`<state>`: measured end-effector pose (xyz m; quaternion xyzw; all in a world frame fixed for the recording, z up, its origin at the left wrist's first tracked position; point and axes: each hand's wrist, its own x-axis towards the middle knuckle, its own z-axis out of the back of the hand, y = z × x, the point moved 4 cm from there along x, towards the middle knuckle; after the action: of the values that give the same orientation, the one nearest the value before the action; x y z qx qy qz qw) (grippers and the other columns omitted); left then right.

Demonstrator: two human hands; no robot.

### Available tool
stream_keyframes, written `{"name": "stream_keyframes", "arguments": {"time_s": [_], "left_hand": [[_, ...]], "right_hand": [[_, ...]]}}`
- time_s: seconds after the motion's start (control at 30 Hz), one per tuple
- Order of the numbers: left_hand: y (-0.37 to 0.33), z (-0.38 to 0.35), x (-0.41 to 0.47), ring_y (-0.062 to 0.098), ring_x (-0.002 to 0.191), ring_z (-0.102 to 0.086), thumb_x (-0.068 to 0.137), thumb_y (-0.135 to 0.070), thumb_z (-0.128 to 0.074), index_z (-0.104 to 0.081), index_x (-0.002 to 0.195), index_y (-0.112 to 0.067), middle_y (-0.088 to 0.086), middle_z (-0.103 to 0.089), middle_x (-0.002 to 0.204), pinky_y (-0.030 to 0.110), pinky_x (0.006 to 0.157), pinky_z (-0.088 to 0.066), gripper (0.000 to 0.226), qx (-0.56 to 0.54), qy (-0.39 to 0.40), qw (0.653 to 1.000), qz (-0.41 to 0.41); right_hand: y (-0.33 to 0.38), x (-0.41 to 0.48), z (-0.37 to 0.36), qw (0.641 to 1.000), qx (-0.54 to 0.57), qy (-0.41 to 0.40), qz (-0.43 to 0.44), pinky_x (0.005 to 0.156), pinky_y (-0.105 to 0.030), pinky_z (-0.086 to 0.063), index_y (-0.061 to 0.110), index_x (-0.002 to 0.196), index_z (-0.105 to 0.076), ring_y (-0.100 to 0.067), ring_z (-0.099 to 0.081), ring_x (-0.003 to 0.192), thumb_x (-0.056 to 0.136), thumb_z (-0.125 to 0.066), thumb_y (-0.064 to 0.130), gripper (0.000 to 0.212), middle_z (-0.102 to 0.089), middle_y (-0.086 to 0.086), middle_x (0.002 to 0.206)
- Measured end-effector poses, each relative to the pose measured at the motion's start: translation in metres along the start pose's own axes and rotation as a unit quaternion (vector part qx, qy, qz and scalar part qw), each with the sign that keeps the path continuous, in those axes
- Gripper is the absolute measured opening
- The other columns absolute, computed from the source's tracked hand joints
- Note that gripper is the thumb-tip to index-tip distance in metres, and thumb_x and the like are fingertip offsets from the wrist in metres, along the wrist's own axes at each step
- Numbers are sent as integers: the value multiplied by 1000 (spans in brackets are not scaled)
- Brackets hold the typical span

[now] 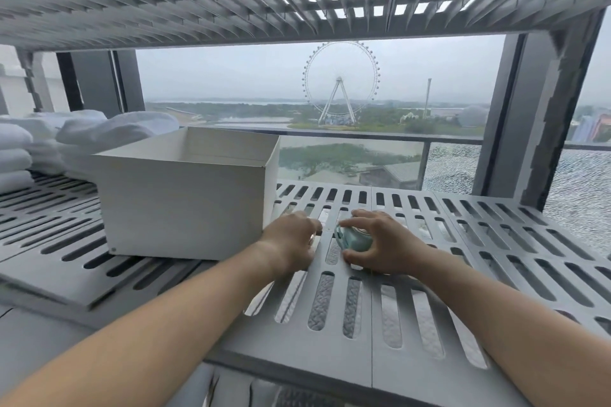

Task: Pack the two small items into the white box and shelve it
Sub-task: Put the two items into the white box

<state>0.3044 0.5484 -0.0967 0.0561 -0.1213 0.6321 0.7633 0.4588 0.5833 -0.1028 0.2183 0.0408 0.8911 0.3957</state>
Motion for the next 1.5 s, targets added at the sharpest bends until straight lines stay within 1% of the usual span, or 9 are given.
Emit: {"name": "stream_keyframes", "arguments": {"time_s": [0.27, 0.5, 0.7, 0.83, 0.97, 1.13, 1.27, 1.4, 1.5], "left_hand": [[-14, 20, -13, 29, 98, -58, 81, -3, -47, -54, 112, -14, 8, -60, 108, 36, 78, -49, 34, 17, -81, 995, -50], [-24, 34, -29, 25, 101, -59, 86, -4, -46, -45, 124, -19, 1, -56, 116, 35, 80, -51, 41, 44, -132, 982, -125], [-30, 83, -37, 24, 105, -60, 86, -5, -50, -42, 132, -16, 4, -55, 129, 37, 86, -52, 48, 15, -205, 960, -189], [-14, 127, -41, 23, 102, -62, 85, -2, -55, -48, 131, -14, 7, -58, 129, 20, 80, -45, 48, -6, -238, 948, -212], [34, 166, -45, 23, 107, -59, 84, -2, -58, -49, 131, -14, 9, -58, 129, 17, 83, -39, 49, -28, -273, 948, -160], [106, 187, -46, 27, 107, -59, 83, -3, -58, -54, 126, -11, 10, -61, 124, 28, 90, -44, 44, 6, -238, 965, -108], [156, 179, -50, 20, 114, -54, 87, -7, -55, -51, 131, -18, 2, -57, 131, 19, 90, -33, 45, 37, -176, 981, -75], [178, 178, -52, 18, 111, -56, 87, -9, -55, -54, 127, -21, -1, -59, 128, 22, 92, -37, 42, 11, -145, 986, -77], [192, 181, -49, 16, 102, -58, 87, -9, -55, -56, 125, -23, 1, -64, 120, 22, 88, -39, 40, 8, -96, 993, -73]], "right_hand": [[18, 0, -2, 999, -7, -47, -8, 86, -33, -47, 13, 113, -61, -26, -59, 100, 69, -70, 37, 51, -64, -6, 110], [12, -1, -6, 999, -19, -23, -33, 103, -36, -30, 29, 125, -56, -25, -38, 124, 68, -69, 57, 65, -47, -1, 135], [25, 3, 5, 992, 48, -121, 2, 82, -30, -50, 14, 98, -71, -25, -63, 92, 66, -70, 16, 33, -69, -8, 102], [45, 19, 35, 976, 105, -190, 26, 74, 4, -38, 16, 114, -66, -10, -60, 94, 70, -71, 17, 44, -63, 7, 110], [84, 48, 63, 960, 135, -236, 73, 73, 2, -39, 16, 112, -66, -4, -58, 91, 72, -72, 17, 40, -64, 8, 107], [129, 93, 71, 948, 159, -266, 76, 83, -7, -38, 16, 108, -69, -2, -57, 95, 69, -74, 15, 40, -67, 4, 112], [155, 129, 61, 952, 166, -249, 63, 77, 2, -33, 19, 106, -70, -1, -56, 96, 64, -77, 17, 43, -67, 4, 114], [178, 155, 43, 972, 153, -175, 37, 91, -23, -44, 22, 102, -71, -12, -60, 104, 63, -78, 18, 40, -68, 3, 112], [185, 163, 36, 984, 142, -102, 23, 95, -26, -44, 25, 102, -70, -12, -60, 104, 65, -77, 17, 39, -67, 5, 112]]}}
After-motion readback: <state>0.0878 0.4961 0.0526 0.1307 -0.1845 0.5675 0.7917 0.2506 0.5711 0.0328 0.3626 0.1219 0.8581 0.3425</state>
